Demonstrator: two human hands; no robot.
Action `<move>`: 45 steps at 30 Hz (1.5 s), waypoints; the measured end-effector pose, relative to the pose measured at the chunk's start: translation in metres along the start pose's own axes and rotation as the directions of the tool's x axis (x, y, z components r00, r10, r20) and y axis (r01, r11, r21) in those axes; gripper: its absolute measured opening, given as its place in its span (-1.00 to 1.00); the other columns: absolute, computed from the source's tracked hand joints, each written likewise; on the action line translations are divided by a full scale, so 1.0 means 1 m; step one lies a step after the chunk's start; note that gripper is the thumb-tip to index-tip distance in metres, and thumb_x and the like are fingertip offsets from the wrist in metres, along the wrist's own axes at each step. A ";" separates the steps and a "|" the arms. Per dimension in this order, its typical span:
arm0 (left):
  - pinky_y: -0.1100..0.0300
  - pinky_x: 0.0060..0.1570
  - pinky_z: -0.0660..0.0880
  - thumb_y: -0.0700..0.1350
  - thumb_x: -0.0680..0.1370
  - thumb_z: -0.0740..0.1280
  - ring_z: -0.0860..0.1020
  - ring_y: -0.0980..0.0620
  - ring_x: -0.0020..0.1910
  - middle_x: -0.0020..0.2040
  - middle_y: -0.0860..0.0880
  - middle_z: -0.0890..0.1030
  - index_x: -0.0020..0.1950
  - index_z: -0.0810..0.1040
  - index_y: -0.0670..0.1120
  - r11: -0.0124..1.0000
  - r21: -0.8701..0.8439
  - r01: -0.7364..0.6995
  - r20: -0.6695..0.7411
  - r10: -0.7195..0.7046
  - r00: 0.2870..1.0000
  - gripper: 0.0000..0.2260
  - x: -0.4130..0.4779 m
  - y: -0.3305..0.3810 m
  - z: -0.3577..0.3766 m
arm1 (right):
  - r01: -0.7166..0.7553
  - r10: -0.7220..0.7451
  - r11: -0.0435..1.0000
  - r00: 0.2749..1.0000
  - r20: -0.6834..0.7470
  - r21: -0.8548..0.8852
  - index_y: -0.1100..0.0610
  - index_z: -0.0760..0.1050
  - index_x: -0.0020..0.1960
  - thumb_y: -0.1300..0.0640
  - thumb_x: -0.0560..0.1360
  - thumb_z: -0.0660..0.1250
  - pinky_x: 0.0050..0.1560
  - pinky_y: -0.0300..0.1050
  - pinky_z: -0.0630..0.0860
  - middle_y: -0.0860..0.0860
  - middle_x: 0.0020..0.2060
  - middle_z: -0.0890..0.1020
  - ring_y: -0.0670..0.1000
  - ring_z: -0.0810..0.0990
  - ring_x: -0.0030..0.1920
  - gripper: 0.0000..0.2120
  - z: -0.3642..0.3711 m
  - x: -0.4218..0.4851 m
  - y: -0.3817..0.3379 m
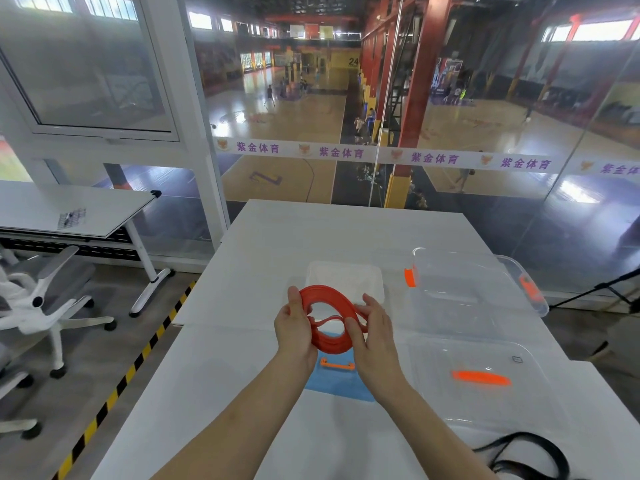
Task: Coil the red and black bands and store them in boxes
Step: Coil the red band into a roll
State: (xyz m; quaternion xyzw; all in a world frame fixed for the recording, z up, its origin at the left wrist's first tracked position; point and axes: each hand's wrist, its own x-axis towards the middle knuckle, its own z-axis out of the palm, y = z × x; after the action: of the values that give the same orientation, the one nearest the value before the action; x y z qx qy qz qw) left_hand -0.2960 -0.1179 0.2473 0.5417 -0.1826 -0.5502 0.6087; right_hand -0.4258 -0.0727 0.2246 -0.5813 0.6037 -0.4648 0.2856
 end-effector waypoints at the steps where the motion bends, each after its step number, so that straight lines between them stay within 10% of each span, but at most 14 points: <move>1: 0.09 -0.12 0.58 0.21 0.67 0.18 0.59 -0.04 -0.15 -0.09 -0.11 0.61 0.13 0.59 -0.23 1.000 -0.004 -0.003 -0.001 0.003 1.000 -0.50 0.001 0.000 -0.001 | 0.065 -0.067 0.995 0.997 -0.024 -0.079 0.08 0.43 0.44 0.09 0.70 0.28 0.18 -0.57 0.39 -0.08 0.35 0.41 -0.03 0.39 0.40 -0.68 0.001 0.000 0.005; 5: 0.10 -0.11 0.53 0.20 0.68 0.16 0.54 0.00 -0.15 -0.05 -0.08 0.60 0.20 0.57 -0.23 1.000 -0.014 -0.010 -0.003 0.010 1.000 -0.50 0.001 -0.002 -0.004 | 0.070 -0.079 0.988 0.995 -0.057 -0.136 0.02 0.53 0.35 0.07 0.67 0.33 0.30 -0.11 0.52 -0.07 0.20 0.51 -0.07 0.48 0.23 -0.74 0.006 -0.001 0.009; 9: 0.07 -0.02 0.55 0.20 0.68 0.17 0.54 -0.03 -0.06 0.03 -0.10 0.58 0.24 0.53 -0.19 1.000 -0.011 -0.010 0.028 0.010 1.000 -0.54 0.004 -0.005 -0.008 | -0.013 0.013 0.996 1.000 -0.007 -0.087 -0.03 0.47 0.44 0.03 0.60 0.44 0.05 -0.51 0.46 -0.08 0.15 0.53 -0.09 0.52 0.17 -0.57 0.012 -0.003 0.002; 14: 0.02 0.16 0.55 0.12 0.68 0.24 0.54 0.02 -0.03 0.10 -0.05 0.57 0.30 0.46 -0.11 0.997 0.051 -0.050 0.131 0.043 0.990 -0.66 0.005 -0.010 -0.019 | -0.060 0.046 0.990 0.992 -0.114 -0.126 -0.06 0.57 0.39 0.01 0.60 0.44 0.27 -0.13 0.58 -0.18 0.07 0.66 -0.11 0.64 0.11 -0.64 0.020 -0.003 0.001; 27: -0.14 0.31 0.55 -0.02 0.67 0.31 0.63 -0.12 0.21 0.25 -0.15 0.60 0.29 0.44 -0.08 0.995 0.088 0.038 0.246 -0.059 0.967 -0.76 0.040 -0.034 -0.049 | -0.038 0.018 0.947 0.998 -0.066 -0.318 -0.01 0.63 0.22 0.02 0.59 0.43 0.10 -0.05 0.60 -0.10 -0.07 0.75 0.00 0.70 -0.05 -0.78 0.037 0.006 0.010; 45: 0.03 0.08 0.58 -0.04 0.69 0.28 0.60 -0.05 0.07 0.24 -0.17 0.56 0.38 0.37 -0.17 0.954 0.268 0.136 0.253 -0.206 0.945 -0.68 0.186 -0.077 0.030 | -0.018 0.114 0.867 0.980 0.164 -0.497 0.00 0.66 0.14 -0.06 0.55 0.44 -0.01 -0.13 0.51 -0.04 -0.07 0.68 0.01 0.62 -0.07 -0.78 0.046 0.177 0.109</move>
State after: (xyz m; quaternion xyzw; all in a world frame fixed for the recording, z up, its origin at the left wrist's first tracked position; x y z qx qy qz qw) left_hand -0.2959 -0.2782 0.1220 0.5445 -0.2852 -0.6448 0.4543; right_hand -0.4609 -0.2658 0.1431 -0.6551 0.6921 -0.2282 0.1993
